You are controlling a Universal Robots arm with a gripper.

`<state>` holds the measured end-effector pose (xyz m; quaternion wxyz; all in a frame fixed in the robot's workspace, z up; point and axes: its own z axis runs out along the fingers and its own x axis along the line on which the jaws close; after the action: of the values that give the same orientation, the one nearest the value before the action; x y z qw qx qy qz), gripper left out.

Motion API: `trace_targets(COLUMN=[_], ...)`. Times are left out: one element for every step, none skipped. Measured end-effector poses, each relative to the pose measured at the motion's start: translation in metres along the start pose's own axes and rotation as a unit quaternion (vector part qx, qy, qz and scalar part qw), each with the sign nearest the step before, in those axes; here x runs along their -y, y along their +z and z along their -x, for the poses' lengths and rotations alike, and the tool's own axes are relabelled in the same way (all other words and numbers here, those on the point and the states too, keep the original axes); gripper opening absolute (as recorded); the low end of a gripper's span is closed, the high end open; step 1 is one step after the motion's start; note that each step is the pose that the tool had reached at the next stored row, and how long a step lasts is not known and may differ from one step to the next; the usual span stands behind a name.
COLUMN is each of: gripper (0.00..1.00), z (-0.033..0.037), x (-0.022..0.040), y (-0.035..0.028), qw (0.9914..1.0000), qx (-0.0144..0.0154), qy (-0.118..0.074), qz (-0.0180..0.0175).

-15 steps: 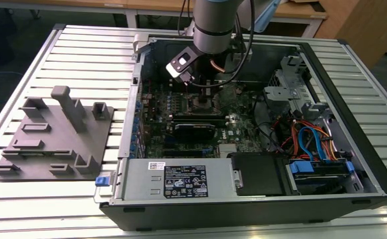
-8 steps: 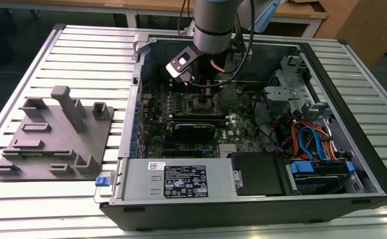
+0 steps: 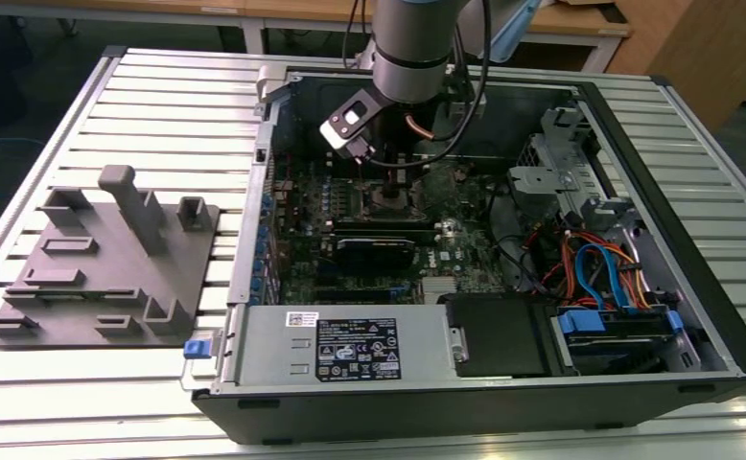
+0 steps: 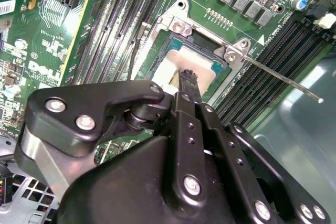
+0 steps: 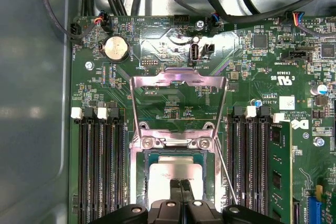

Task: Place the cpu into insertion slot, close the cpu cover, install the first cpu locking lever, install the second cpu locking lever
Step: 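Close the cpu cover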

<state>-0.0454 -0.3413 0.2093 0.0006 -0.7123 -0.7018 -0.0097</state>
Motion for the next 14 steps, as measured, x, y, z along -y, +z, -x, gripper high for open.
trace_targets(gripper=[0.11, 0.11, 0.11, 0.11, 0.11, 0.11, 0.11, 0.11, 0.11, 0.11, 0.11, 0.11, 0.11, 0.11], z=[0.0, 0.0, 0.0, 0.0, 0.0, 0.0, 0.0, -0.0001, -0.0001, 0.0, 0.0, 0.0, -0.0001, -0.0001], x=[0.0, 0.0, 0.0, 0.0, 0.0, 0.0, 0.0, 0.0, -0.0001, 0.0, -0.0001, 0.0, 0.0, -0.0001], y=[-0.0002, -0.0005, -0.0009, -0.0014, -0.0018, -0.0023, -0.0028, -0.0031, -0.0032, -0.0034, -0.0034, -0.0034, -0.0035, -0.0037], qw=[1.0, 1.0, 1.0, 1.0, 1.0, 1.0, 1.0, 1.0, 1.0, 1.0, 1.0, 1.0, 1.0, 1.0], qx=[-0.0001, -0.0001, 0.0, 0.0, 0.0, -0.0001, -0.0001, -0.0001, -0.0002, -0.0001, -0.0001, -0.0001, -0.0001, 0.0], qy=[0.0, 0.0, 0.0, 0.0, 0.0, 0.0, 0.0, 0.0, 0.0, 0.0, 0.0, 0.0, 0.0, 0.0], qz=[0.0, 0.0, 0.0, 0.0, 0.0, 0.0, 0.0, 0.0001, 0.0001, 0.0, 0.0, 0.0, 0.0, 0.0])
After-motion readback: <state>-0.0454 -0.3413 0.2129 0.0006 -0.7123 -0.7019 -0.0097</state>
